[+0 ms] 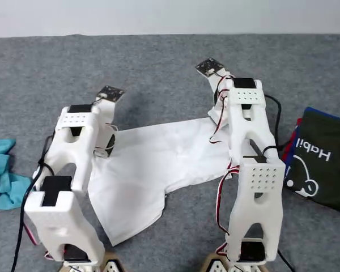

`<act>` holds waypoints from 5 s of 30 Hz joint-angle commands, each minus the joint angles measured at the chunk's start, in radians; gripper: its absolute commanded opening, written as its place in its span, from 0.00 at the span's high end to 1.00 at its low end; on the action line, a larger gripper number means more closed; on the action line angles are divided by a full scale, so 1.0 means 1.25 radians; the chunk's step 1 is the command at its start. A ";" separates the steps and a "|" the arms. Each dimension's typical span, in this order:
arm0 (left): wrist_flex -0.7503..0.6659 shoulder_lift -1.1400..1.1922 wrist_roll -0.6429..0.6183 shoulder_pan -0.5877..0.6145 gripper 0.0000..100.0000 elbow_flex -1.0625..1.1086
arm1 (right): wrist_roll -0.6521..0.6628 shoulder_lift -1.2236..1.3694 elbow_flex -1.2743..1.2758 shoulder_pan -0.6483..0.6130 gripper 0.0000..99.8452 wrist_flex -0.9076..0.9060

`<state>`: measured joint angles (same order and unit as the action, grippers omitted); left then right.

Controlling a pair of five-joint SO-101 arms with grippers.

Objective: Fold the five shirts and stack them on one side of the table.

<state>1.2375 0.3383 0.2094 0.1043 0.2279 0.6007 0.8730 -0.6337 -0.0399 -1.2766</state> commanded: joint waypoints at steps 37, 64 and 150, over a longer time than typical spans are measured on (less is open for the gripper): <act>0.215 -0.503 0.002 0.317 0.99 -0.035 | -0.064 -0.384 0.006 -0.114 0.99 -0.416; 0.036 -0.110 0.230 0.766 0.99 -0.072 | 0.060 -0.634 0.597 -0.835 0.80 -0.310; 0.093 -0.110 0.291 0.862 0.99 -0.149 | -0.079 -0.580 0.913 -0.990 0.88 0.143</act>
<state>1.3387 0.2048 0.5623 1.1769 0.0713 0.5010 0.1396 0.5063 -1.2797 -1.1492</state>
